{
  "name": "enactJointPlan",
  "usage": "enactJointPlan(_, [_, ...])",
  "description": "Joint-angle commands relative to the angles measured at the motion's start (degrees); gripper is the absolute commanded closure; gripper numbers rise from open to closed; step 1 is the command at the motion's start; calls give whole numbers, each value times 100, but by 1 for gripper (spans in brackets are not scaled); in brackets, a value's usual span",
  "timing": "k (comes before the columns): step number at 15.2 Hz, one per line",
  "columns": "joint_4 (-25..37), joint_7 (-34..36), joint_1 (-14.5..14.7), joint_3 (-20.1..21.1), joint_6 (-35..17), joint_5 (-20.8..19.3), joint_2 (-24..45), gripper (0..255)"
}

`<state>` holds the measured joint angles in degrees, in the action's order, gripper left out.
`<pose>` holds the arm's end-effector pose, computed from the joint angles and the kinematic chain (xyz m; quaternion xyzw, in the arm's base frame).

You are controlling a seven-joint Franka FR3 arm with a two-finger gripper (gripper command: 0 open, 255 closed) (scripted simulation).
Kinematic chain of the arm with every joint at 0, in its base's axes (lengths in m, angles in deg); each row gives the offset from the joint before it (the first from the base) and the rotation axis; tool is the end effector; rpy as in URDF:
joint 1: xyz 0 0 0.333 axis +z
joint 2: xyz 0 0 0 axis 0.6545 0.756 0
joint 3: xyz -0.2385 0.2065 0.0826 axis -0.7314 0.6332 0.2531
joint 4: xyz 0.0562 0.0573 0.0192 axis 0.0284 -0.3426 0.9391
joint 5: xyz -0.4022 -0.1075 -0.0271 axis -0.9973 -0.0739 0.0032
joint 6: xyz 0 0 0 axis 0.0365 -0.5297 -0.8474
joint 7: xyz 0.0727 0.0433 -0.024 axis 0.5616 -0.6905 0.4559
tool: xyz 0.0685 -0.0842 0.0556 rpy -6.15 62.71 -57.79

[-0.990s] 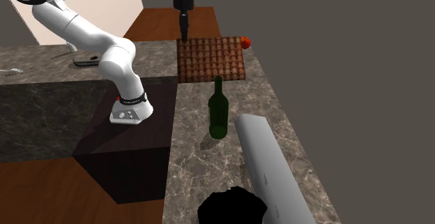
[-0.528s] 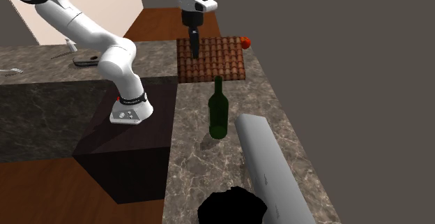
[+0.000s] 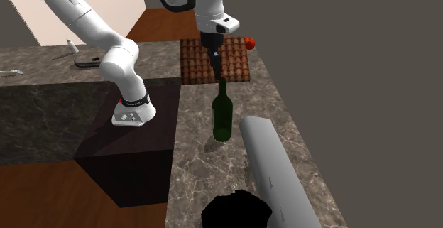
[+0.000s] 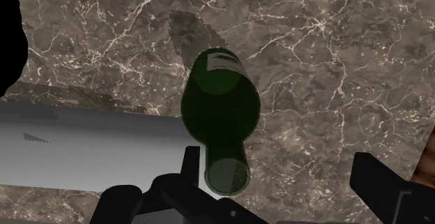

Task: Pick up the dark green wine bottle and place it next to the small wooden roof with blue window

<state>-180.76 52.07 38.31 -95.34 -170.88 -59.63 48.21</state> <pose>0.4036 -0.1830 0.4948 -0.9982 -0.0497 -0.0336 0.0019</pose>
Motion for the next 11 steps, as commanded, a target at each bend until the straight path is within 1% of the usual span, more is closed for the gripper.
enactJointPlan(1, [115,-329,23,-251,-314,95,308,0])
enactJointPlan(2, [148,-397,30,-301,-370,123,378,0])
enactJointPlan(9, [-258,-436,47,-380,-988,153,597,0])
enactJointPlan(11, [-258,-436,47,-380,-988,153,597,0])
